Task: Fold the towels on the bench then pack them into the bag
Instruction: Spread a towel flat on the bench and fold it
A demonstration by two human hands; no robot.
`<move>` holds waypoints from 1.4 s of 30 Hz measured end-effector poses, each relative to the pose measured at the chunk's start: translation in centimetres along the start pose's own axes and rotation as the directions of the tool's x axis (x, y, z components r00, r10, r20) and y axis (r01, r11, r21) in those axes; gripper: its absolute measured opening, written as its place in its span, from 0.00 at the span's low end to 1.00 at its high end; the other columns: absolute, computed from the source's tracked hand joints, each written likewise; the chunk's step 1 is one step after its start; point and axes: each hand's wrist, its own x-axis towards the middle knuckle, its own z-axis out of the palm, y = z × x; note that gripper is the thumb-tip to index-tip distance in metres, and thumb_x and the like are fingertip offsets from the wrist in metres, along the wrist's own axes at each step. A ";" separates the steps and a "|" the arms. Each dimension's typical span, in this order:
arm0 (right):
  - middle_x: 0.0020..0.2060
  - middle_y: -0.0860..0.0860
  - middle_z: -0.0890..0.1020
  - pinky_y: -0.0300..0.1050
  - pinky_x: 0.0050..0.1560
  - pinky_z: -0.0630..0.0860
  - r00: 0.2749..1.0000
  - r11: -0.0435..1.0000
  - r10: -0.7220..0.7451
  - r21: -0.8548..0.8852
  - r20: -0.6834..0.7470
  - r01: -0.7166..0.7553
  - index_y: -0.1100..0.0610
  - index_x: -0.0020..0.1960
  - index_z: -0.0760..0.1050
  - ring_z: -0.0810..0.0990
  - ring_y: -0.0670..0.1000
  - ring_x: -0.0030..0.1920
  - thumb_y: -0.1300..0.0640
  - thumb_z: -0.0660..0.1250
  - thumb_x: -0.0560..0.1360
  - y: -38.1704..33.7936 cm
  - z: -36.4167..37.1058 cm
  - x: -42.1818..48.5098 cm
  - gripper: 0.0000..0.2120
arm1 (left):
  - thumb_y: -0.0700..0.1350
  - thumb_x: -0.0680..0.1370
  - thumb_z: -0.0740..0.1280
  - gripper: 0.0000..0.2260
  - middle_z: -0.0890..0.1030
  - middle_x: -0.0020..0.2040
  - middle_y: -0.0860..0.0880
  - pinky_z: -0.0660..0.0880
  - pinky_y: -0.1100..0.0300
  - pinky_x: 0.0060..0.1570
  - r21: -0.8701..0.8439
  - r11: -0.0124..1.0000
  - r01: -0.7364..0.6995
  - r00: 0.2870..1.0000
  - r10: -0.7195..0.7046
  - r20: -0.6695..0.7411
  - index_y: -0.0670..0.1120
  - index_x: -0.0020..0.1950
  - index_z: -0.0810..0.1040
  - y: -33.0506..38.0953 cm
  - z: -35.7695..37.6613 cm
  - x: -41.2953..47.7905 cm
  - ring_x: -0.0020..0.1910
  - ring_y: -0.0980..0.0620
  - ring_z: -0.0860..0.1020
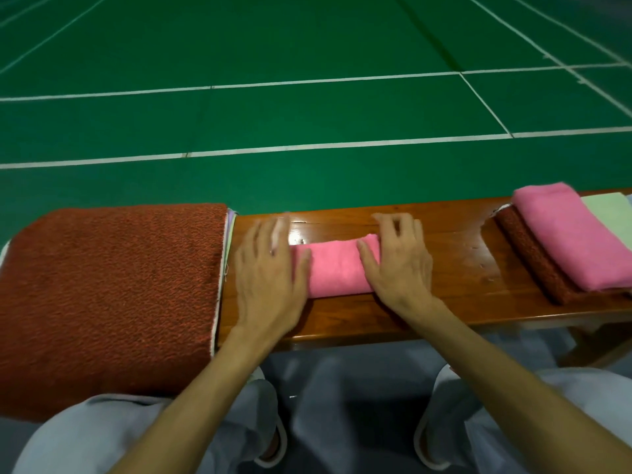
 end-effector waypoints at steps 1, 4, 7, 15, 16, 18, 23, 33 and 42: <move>0.65 0.58 0.75 0.56 0.57 0.78 0.994 0.994 -0.111 -0.024 -0.022 0.111 0.55 0.70 0.74 0.74 0.59 0.64 0.49 0.63 0.81 -0.1 -0.2 -0.1 0.19 | 0.57 0.85 0.52 0.25 0.64 0.80 0.43 0.58 0.42 0.77 0.022 0.992 -0.124 0.992 0.124 0.034 0.49 0.81 0.64 0.5 -0.1 -0.4 0.81 0.42 0.58; 0.80 0.57 0.61 0.63 0.78 0.57 0.929 0.938 -0.328 -0.061 0.171 0.342 0.52 0.79 0.64 0.55 0.59 0.81 0.43 0.49 0.85 -0.8 -0.4 -1.0 0.26 | 0.58 0.87 0.42 0.26 0.52 0.85 0.47 0.45 0.41 0.81 0.051 0.947 -0.316 0.923 0.294 0.247 0.54 0.84 0.53 1.3 0.9 -1.4 0.84 0.45 0.44; 0.83 0.51 0.51 0.66 0.79 0.49 0.850 0.937 -0.268 -0.083 0.453 0.339 0.48 0.84 0.48 0.41 0.55 0.83 0.39 0.35 0.84 -0.5 0.5 -2.0 0.31 | 0.60 0.86 0.37 0.26 0.50 0.84 0.51 0.43 0.43 0.81 0.026 0.969 -0.245 0.902 0.218 0.371 0.56 0.84 0.49 0.8 2.2 -1.6 0.83 0.49 0.42; 0.83 0.49 0.50 0.53 0.80 0.49 0.854 0.991 -0.054 0.130 0.517 -0.016 0.44 0.83 0.42 0.50 0.52 0.82 0.43 0.51 0.86 2.5 -1.7 -1.6 0.30 | 0.64 0.82 0.50 0.31 0.72 0.74 0.39 0.67 0.41 0.71 -0.047 0.966 0.256 0.930 -0.232 0.286 0.45 0.75 0.72 -3.2 0.5 -0.4 0.73 0.37 0.68; 0.82 0.52 0.56 0.53 0.79 0.55 0.873 0.980 0.018 0.164 0.487 -0.112 0.50 0.84 0.47 0.57 0.53 0.81 0.45 0.55 0.85 2.5 -2.2 -1.3 0.32 | 0.67 0.81 0.52 0.32 0.75 0.69 0.38 0.71 0.42 0.66 -0.056 0.933 0.356 0.902 -0.328 0.279 0.43 0.69 0.75 -3.3 0.0 -0.2 0.67 0.37 0.72; 0.71 0.58 0.75 0.54 0.68 0.72 0.883 0.931 0.248 0.154 0.397 -0.331 0.59 0.74 0.69 0.74 0.58 0.69 0.42 0.61 0.82 2.1 -3.2 -0.3 0.28 | 0.74 0.77 0.53 0.37 0.78 0.62 0.37 0.75 0.43 0.59 -0.004 0.869 0.495 0.823 -0.467 0.324 0.43 0.59 0.82 -3.0 -1.0 0.3 0.60 0.36 0.75; 0.52 0.57 0.84 0.48 0.45 0.74 0.724 0.841 0.468 -0.003 0.506 -0.541 0.57 0.49 0.79 0.82 0.61 0.53 0.31 0.66 0.74 -1.2 -4.3 1.0 0.28 | 0.76 0.67 0.66 0.41 0.81 0.62 0.40 0.77 0.49 0.58 0.014 0.807 0.590 0.694 -0.516 0.502 0.44 0.63 0.80 0.8 -2.0 1.4 0.60 0.38 0.80; 0.32 0.50 0.78 0.42 0.29 0.67 0.748 0.590 0.438 0.469 0.498 -0.658 0.56 0.37 0.75 0.75 0.50 0.34 0.51 0.79 0.64 -0.4 -6.9 0.8 0.14 | 0.37 0.71 0.78 0.21 0.82 0.56 0.44 0.82 0.50 0.44 -0.480 0.109 0.870 0.484 -0.365 0.795 0.44 0.61 0.77 4.1 -2.4 3.7 0.54 0.44 0.81; 0.55 0.48 0.76 0.29 0.39 0.71 0.881 0.493 0.430 0.765 0.198 -0.413 0.49 0.77 0.66 0.73 0.37 0.39 0.58 0.73 0.61 10.6 -17.9 3.5 0.45 | 0.42 0.74 0.76 0.15 0.84 0.49 0.44 0.81 0.60 0.38 -0.676 0.025 0.736 0.677 -0.006 0.736 0.42 0.58 0.80 18.7 -1.6 12.7 0.41 0.52 0.81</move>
